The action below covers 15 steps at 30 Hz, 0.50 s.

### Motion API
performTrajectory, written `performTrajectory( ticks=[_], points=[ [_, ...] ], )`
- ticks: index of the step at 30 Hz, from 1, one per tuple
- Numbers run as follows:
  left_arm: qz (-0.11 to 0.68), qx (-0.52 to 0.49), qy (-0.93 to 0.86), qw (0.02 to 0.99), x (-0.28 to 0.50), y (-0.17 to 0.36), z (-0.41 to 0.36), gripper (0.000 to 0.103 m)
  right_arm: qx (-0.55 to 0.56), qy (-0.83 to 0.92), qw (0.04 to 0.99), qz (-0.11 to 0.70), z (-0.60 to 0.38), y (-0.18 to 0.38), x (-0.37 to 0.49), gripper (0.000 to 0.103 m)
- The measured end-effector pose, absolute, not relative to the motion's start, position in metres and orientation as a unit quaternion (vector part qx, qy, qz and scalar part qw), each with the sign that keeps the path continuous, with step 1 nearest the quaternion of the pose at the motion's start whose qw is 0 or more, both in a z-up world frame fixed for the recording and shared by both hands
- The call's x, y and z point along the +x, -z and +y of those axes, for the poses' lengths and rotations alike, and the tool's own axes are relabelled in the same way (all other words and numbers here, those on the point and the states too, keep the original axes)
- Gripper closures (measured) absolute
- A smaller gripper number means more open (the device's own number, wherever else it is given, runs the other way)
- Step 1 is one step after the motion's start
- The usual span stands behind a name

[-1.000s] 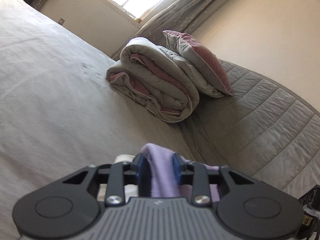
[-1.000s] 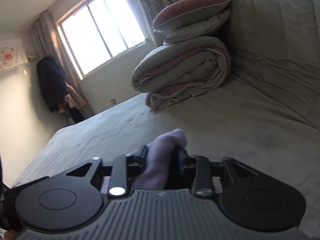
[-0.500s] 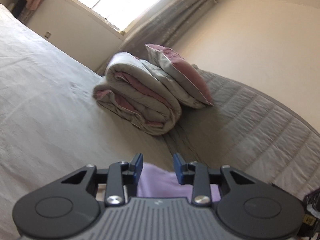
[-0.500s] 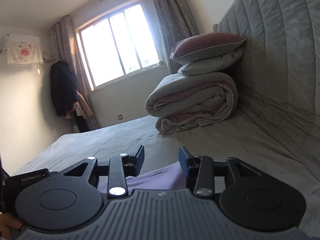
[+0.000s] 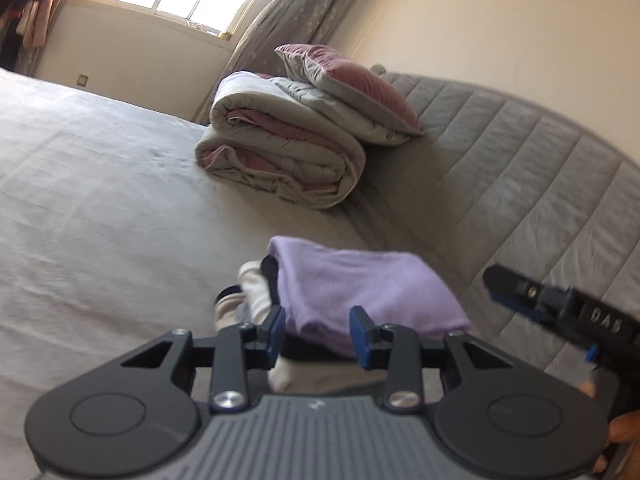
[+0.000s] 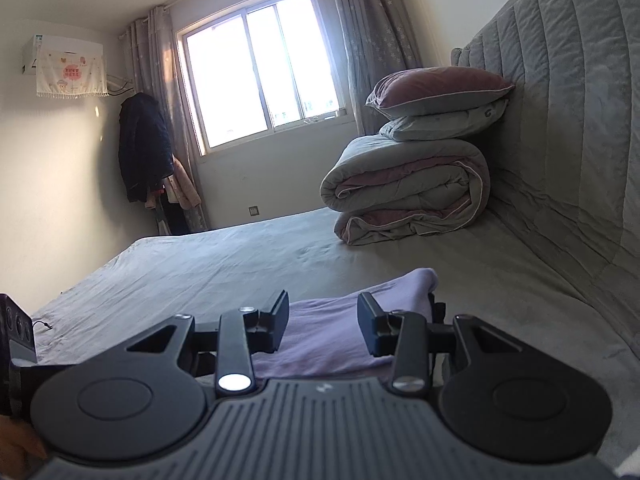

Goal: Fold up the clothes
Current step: 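Lower the bundle onto the clothes stack and open both grippers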

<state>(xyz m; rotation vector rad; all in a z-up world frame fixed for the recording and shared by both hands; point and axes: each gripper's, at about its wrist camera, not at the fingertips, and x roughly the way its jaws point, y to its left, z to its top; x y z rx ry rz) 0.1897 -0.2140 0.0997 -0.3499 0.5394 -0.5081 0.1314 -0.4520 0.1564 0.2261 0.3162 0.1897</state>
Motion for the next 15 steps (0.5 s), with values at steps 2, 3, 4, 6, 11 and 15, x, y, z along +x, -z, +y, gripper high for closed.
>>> performTrajectory(
  ticks=[2, 3, 4, 6, 11, 15],
  points=[
    [0.269, -0.147, 0.233, 0.923, 0.174, -0.11, -0.211, 0.053, 0.12, -0.084, 0.976, 0.161, -0.447, -0.163, 0.12, 0.06],
    [0.271, -0.135, 0.225, 0.926, 0.165, -0.115, -0.209, 0.051, 0.123, -0.077, 0.976, 0.164, -0.445, -0.166, 0.114, 0.06],
    [0.273, -0.123, 0.218, 0.929, 0.157, -0.12, -0.208, 0.047, 0.124, -0.068, 0.976, 0.168, -0.443, -0.169, 0.107, 0.058],
    [0.281, -0.104, 0.202, 0.932, 0.139, -0.129, -0.203, 0.039, 0.125, -0.051, 0.975, 0.174, -0.438, -0.174, 0.094, 0.051],
    [0.301, -0.072, 0.168, 0.936, 0.098, -0.145, -0.185, 0.017, 0.134, -0.018, 0.972, 0.19, -0.423, -0.181, 0.057, 0.036],
    [0.307, -0.052, 0.14, 0.94, 0.067, -0.154, -0.168, 0.008, 0.139, 0.004, 0.97, 0.202, -0.404, -0.182, 0.032, 0.027]
  ],
)
